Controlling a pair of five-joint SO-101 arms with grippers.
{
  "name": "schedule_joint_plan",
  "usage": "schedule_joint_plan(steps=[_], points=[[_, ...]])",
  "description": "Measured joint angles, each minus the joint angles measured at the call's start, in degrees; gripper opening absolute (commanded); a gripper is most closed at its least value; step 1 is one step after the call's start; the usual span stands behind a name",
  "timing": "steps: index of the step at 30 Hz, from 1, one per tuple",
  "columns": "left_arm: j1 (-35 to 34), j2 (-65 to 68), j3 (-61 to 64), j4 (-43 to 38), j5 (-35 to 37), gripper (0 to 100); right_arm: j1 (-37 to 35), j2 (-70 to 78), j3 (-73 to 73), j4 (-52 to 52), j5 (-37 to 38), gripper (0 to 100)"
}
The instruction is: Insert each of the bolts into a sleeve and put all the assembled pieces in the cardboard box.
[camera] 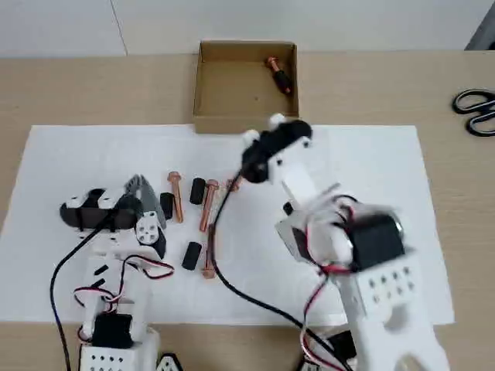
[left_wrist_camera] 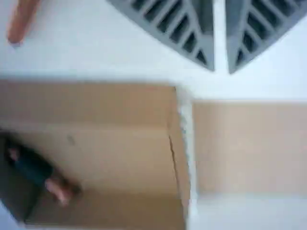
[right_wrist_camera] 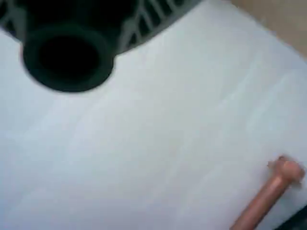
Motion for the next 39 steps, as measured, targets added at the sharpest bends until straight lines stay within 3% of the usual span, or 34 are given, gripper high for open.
schedule_joint_plan(steps=[7, 11, 20, 24, 32, 39], points=[[6.5, 0.0, -7.0, 15.0, -0.2, 1, 10.1, -11.3, 21.0, -24.7, -0.3, 0.5], [7.1, 0.0, -8.8, 17.4, 0.0, 1, 11.2, -16.4, 32.0, -37.5, -0.4, 0.5], [7.1, 4.8, -18.8, 27.1, 0.0, 1, 11.5, -26.3, 48.4, -54.6, -0.4, 0.5], [7.1, 13.8, -29.4, 32.4, 0.0, 1, 12.0, -30.1, 53.7, -58.4, -0.4, 0.5], [7.1, 44.4, -52.5, 41.9, 0.0, 1, 12.1, -33.3, 60.0, -62.5, -0.4, 0.5], [7.1, 70.7, -74.5, 49.7, 0.0, 1, 21.0, -34.8, 63.7, -66.9, -7.8, 0.5]])
